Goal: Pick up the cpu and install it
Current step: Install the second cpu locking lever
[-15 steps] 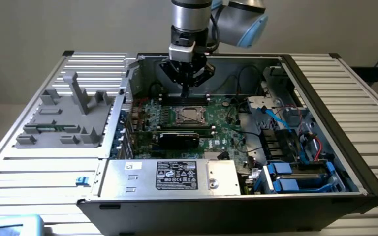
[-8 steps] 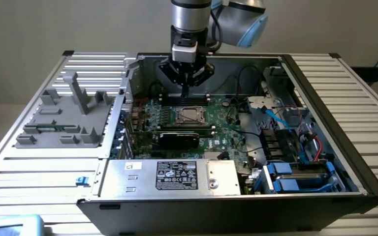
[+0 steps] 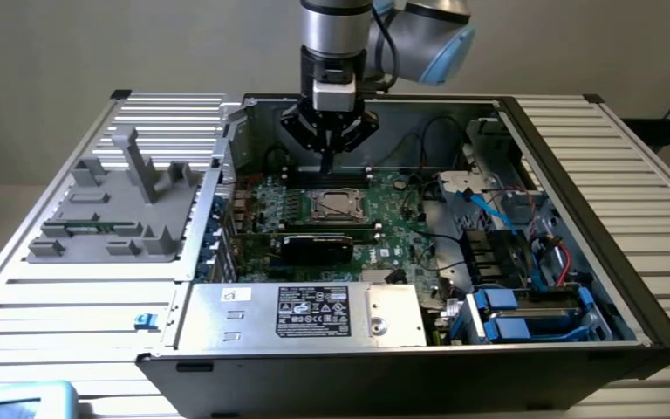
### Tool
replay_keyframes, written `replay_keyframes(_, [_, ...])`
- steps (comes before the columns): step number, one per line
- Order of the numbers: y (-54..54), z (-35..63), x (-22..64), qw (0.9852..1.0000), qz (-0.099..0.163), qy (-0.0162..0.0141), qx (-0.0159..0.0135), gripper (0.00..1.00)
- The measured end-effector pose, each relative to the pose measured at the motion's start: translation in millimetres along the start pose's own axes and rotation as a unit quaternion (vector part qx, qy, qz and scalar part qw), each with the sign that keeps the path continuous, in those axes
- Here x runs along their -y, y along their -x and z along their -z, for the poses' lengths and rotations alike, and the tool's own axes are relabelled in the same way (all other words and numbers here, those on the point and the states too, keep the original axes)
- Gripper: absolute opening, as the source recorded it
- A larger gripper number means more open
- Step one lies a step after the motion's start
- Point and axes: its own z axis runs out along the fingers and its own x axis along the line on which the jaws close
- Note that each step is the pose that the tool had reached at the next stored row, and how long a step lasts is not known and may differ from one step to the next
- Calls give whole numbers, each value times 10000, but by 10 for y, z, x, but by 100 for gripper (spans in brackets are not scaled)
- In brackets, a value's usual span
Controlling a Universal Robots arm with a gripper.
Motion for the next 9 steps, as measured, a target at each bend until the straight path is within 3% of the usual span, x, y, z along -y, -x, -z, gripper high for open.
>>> replay_keyframes(2, [51, -3, -2, 10000, 17, 0, -2, 11])
replay_keyframes(3, [80, -4, -4, 10000, 17, -1, -18, 11])
replay_keyframes(4, [105, -4, -5, 10000, 16, -3, -53, 11])
replay_keyframes(6, [156, -8, -8, 9999, 15, -14, -154, 11])
replay_keyframes(7, [177, -13, -15, 9998, 14, -36, -181, 11])
replay_keyframes(9, [201, -23, -51, 9998, 15, -128, -182, 11])
